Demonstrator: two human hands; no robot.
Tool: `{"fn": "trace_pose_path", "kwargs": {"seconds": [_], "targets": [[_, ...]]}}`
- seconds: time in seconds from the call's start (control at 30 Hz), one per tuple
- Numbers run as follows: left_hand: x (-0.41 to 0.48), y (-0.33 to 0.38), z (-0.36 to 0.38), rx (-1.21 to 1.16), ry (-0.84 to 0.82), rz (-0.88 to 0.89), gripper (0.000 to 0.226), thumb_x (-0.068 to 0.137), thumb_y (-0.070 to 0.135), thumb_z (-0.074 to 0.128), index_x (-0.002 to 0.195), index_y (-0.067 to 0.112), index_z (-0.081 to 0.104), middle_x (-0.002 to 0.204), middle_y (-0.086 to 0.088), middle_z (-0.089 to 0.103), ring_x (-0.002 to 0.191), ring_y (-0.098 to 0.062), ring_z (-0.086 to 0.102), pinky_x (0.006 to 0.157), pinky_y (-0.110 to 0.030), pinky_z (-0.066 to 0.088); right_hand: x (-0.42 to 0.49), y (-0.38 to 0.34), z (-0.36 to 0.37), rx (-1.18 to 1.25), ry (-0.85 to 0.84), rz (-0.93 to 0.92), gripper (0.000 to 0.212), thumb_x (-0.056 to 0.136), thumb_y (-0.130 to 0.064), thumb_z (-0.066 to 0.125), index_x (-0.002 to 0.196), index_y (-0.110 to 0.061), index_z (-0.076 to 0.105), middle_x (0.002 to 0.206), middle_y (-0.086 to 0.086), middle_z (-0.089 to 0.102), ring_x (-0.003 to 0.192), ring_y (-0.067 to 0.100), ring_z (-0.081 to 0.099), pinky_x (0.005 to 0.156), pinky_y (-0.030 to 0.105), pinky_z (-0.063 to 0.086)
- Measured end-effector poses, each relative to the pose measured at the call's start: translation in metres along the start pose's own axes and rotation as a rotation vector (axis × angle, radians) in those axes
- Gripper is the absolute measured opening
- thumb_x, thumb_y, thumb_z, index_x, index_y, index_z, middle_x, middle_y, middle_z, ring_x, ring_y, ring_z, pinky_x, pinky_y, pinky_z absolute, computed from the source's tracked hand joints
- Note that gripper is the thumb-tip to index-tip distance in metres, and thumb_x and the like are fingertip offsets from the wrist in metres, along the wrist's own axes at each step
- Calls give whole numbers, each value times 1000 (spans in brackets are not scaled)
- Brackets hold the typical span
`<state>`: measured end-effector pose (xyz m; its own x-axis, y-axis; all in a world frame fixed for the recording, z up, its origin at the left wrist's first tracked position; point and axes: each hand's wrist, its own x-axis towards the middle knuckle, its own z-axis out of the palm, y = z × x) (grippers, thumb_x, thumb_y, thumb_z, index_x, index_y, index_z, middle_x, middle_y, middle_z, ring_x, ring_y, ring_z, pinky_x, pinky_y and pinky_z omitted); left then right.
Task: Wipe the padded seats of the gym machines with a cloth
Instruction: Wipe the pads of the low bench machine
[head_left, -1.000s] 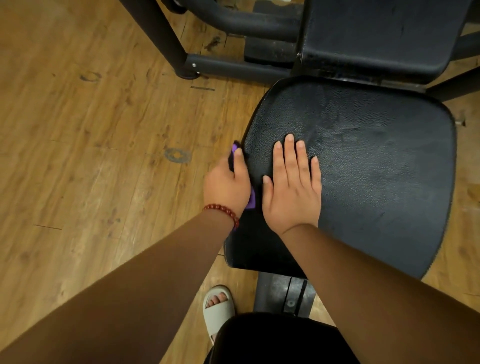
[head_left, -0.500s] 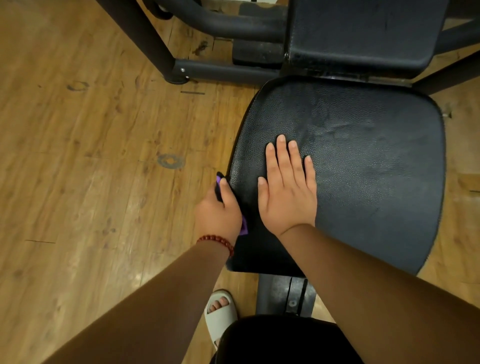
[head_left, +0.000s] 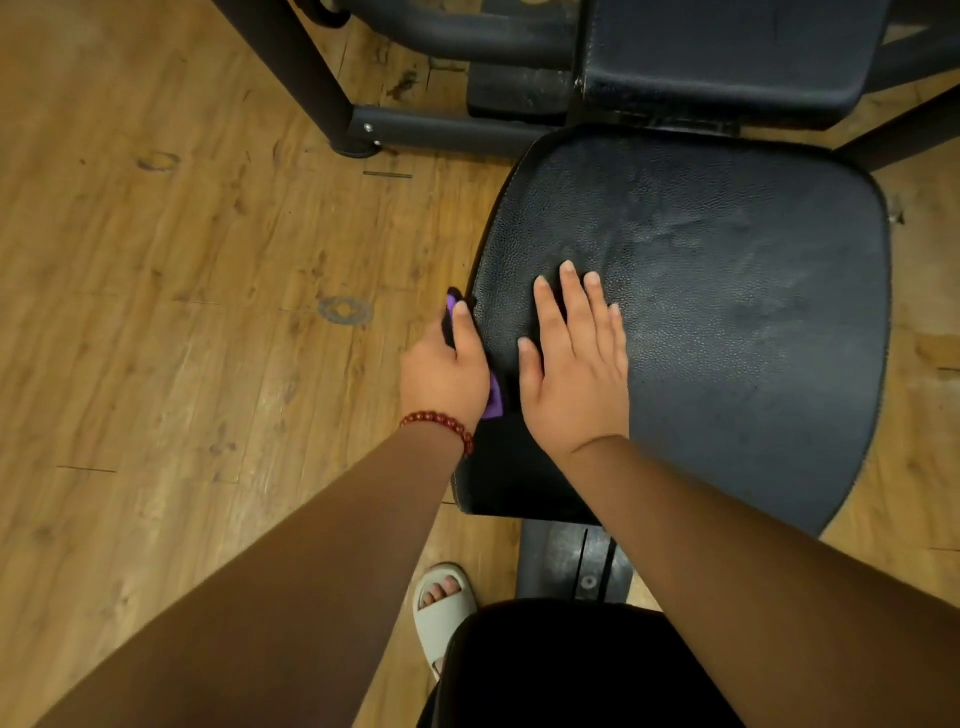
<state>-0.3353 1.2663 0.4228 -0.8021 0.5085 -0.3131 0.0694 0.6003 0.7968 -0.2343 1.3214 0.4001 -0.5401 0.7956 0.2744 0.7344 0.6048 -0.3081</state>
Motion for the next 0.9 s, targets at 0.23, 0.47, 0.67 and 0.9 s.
{"fn": "trace_pose_path", "kwargs": {"seconds": [0.23,0.47,0.67,0.9], "targets": [[-40,-48,6,-17,58,-92,54,99,49,31,117,8,61,90,-10,68,85,-25,65,67,-30,48,-61,13,-4,-79,-133,-91,56,99,-35,33,152,-20,23,161,7,18,148,24,9,121,39,-2],[-22,-41,8,-52,59,-65,53,99,52,29,122,16,61,100,-6,70,94,-22,65,80,-33,52,-67,14,13,-218,-90,-102,59,99,-38,28,153,-17,18,160,10,19,147,28,14,119,44,3],[-64,-75,15,-118,115,-194,57,98,54,27,122,14,61,103,-6,69,99,-25,64,88,-44,52,-68,13,14,-235,-94,-103,61,99,-39,26,153,-17,10,160,6,11,147,27,12,119,44,1],[-51,-58,8,-176,70,-234,47,101,48,31,110,16,63,95,-1,68,91,-20,63,82,-34,49,-70,13,15,-238,-98,-103,61,99,-39,26,153,-17,10,160,7,12,147,28,11,119,45,2]]}}
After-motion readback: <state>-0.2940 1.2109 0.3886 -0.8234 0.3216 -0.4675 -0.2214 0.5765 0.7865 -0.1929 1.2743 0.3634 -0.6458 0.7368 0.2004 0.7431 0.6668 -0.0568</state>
